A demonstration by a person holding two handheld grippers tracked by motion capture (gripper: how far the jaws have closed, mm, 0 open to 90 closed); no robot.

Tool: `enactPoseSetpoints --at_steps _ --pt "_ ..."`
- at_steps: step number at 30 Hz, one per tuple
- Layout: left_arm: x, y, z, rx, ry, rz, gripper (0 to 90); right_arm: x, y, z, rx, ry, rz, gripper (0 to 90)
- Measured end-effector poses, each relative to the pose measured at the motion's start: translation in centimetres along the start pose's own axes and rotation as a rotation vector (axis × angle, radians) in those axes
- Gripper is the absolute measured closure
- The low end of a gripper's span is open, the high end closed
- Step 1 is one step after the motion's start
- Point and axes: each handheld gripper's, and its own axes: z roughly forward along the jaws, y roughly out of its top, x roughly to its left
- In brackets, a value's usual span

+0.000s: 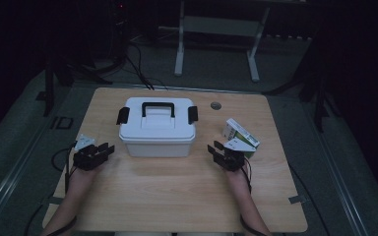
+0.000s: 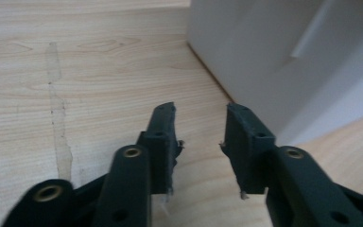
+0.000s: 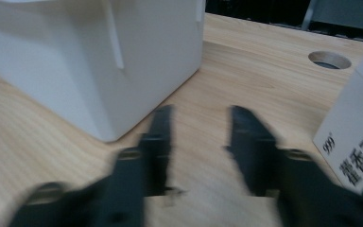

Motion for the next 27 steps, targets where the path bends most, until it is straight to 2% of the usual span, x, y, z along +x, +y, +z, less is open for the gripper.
enactPoseSetpoints --at_steps 1,2,3,4,6,8,11,12,16,18,20,24,27 --pt "-0.1 0.1 0.3 0.003 0.016 0.001 75.2 -0.1 0.2 0.3 0.004 0.001 0.007 79.7" --pt "0.0 0.3 0.5 0.008 0.01 -0.011 80.0 0.0 0.4 0.6 0.008 -0.003 0.013 84.4" --pt "0.0 0.4 0.8 0.019 0.002 -0.018 83.4 0.0 0.6 0.8 0.009 -0.008 0.017 87.4" --pt "0.0 0.6 1.1 0.039 0.014 -0.018 84.9 0.0 0.8 1.1 0.011 -0.013 0.021 89.9" --pt "0.0 1.0 1.7 0.05 -0.007 -0.019 88.9 0.2 1.2 1.6 0.012 -0.019 0.026 90.0" --pt "-0.2 1.3 2.1 0.054 -0.005 0.0 89.0 0.3 1.6 2.1 0.014 -0.015 0.037 90.0" --pt "-0.3 1.8 2.7 0.048 -0.004 0.007 89.1 0.6 2.0 2.8 0.018 -0.01 0.041 90.0" --pt "-0.3 2.0 2.8 0.038 -0.019 -0.009 89.1 0.8 2.1 3.0 0.021 -0.01 0.037 90.0" --pt "-0.4 2.5 3.1 0.021 -0.031 -0.017 89.1 1.4 2.3 4.0 0.032 0.003 0.04 90.0" --pt "-0.8 2.9 3.4 0.019 -0.046 -0.003 89.1 2.1 2.5 4.7 0.031 0.027 0.049 90.0" --pt "-1.2 3.1 3.6 0.017 -0.05 0.017 89.2 2.5 2.7 5.1 0.036 0.036 0.033 90.0" --pt "-1.8 3.4 3.6 -0.008 -0.096 0.023 89.1 3.1 3.0 5.5 0.038 0.044 0.025 90.0" --pt "-1.9 3.5 3.5 -0.009 -0.089 0.036 89.4 3.1 3.1 5.6 0.039 0.045 0.034 90.0"
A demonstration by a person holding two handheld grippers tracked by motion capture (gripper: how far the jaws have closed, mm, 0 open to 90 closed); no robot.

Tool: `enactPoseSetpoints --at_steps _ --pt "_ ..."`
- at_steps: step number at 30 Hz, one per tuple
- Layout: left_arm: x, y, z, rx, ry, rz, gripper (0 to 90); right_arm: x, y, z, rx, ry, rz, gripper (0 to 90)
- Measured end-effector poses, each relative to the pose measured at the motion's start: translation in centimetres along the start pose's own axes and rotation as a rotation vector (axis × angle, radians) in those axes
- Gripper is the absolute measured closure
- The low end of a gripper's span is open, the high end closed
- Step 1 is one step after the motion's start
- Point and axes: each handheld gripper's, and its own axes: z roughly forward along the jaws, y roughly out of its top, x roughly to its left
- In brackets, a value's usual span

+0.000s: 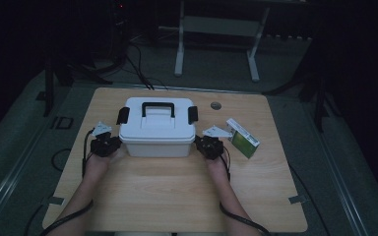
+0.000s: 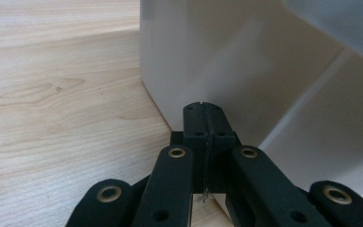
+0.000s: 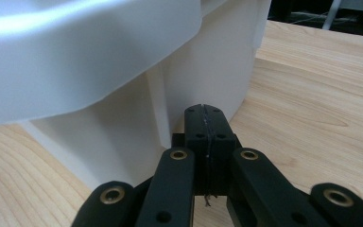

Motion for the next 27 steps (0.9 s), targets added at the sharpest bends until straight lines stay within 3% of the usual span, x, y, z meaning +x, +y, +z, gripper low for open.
enactPoseSetpoints --at_steps 8,15,27 --pt "-0.6 0.0 -0.4 -0.002 0.007 0.026 89.4 0.1 -0.1 -0.1 0.004 0.0 0.012 90.0" --pt "-1.4 -0.3 -0.8 0.007 -0.023 0.014 89.4 0.0 -0.5 -1.0 0.007 0.009 0.026 90.0" --pt "-3.2 -0.9 -1.3 0.022 -0.061 0.032 89.5 -0.7 -1.7 -3.3 0.01 0.058 0.037 90.0"
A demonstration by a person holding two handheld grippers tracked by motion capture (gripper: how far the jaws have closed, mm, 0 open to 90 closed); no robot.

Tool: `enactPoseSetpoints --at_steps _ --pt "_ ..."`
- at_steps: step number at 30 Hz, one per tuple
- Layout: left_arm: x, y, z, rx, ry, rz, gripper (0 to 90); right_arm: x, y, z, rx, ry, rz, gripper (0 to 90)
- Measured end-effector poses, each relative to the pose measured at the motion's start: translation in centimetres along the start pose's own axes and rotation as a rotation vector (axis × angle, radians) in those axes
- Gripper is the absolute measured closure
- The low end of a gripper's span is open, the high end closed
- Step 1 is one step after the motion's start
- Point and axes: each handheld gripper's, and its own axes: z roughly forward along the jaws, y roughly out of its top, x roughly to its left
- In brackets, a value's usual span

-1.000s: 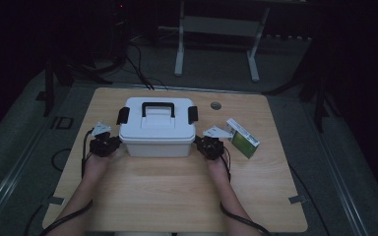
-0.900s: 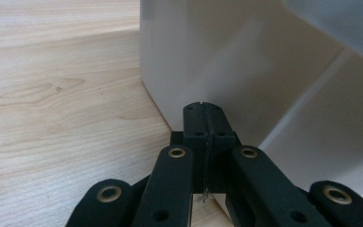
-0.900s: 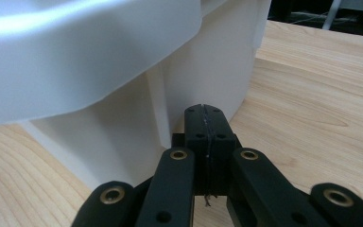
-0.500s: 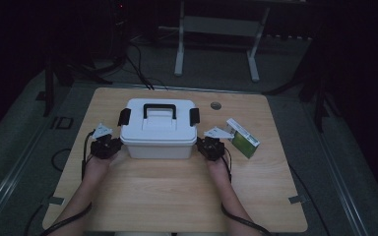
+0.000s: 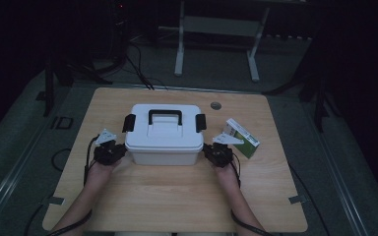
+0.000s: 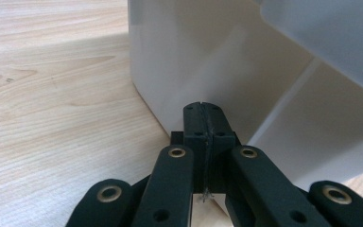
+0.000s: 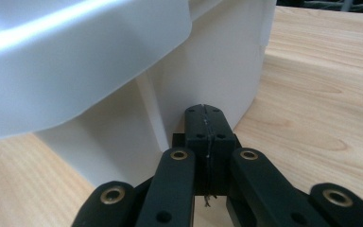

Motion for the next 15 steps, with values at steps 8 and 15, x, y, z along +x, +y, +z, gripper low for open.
enactPoseSetpoints --at_steps 8,15 --pt "-1.0 -0.3 -0.7 0.014 -0.009 0.013 89.5 0.1 -0.6 -1.1 0.002 0.016 -0.011 90.0" --pt "-1.9 -1.1 -1.3 0.005 -0.035 -0.003 89.6 0.3 -1.2 -2.2 0.003 0.036 -0.007 90.0"
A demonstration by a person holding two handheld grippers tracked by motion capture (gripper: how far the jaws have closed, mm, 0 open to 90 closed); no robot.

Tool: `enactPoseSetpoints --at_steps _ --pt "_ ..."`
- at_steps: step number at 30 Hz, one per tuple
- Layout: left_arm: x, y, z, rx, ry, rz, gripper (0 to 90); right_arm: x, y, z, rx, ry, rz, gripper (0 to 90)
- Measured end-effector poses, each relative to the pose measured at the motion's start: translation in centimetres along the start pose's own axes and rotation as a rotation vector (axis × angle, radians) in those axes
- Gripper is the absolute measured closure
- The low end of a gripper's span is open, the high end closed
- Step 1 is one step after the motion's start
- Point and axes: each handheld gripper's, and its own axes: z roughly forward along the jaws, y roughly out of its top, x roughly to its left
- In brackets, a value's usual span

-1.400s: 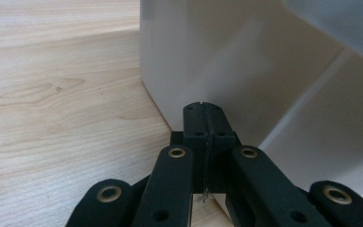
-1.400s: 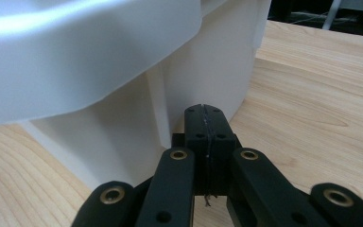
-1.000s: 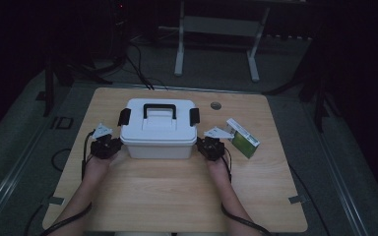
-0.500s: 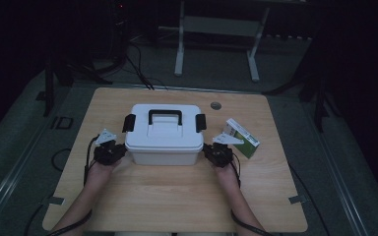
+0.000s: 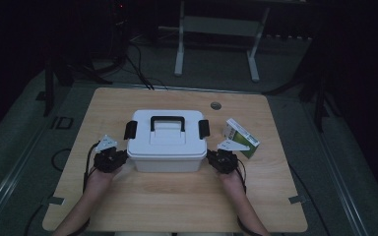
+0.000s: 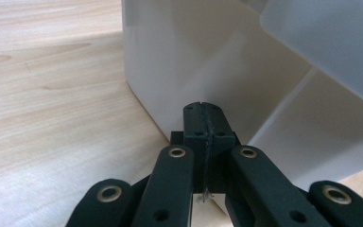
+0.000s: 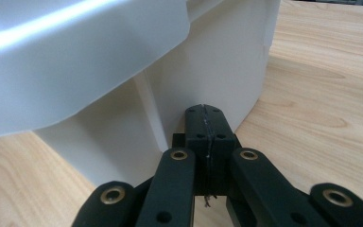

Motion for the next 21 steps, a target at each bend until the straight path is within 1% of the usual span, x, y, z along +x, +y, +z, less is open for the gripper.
enactPoseSetpoints --at_steps 5,7,9,11,15,17,21 --pt "-1.0 -0.6 -0.4 -0.003 -0.024 0.006 89.6 0.2 -0.5 -1.0 0.001 0.0 -0.008 90.0" --pt "-1.4 -0.8 -0.6 0.002 -0.027 0.016 89.6 0.1 -0.7 -1.4 0.001 0.002 -0.008 90.0" --pt "-1.8 -0.9 -0.7 0.007 -0.035 0.015 89.5 0.1 -0.9 -1.7 0.0 0.008 -0.007 90.0" --pt "-2.1 -1.1 -0.8 0.008 -0.041 0.017 89.5 0.2 -1.1 -2.1 0.0 0.0 -0.012 90.0" --pt "-2.7 -1.4 -1.0 0.006 -0.053 0.015 89.5 0.2 -1.5 -2.7 -0.006 0.008 0.007 90.0" --pt "-2.9 -1.5 -1.1 0.006 -0.052 0.018 89.5 0.2 -1.8 -3.0 -0.012 0.008 0.015 90.0" --pt "-3.4 -1.8 -1.4 0.012 -0.066 0.023 89.5 0.4 -2.1 -3.6 -0.008 0.013 0.006 90.0"
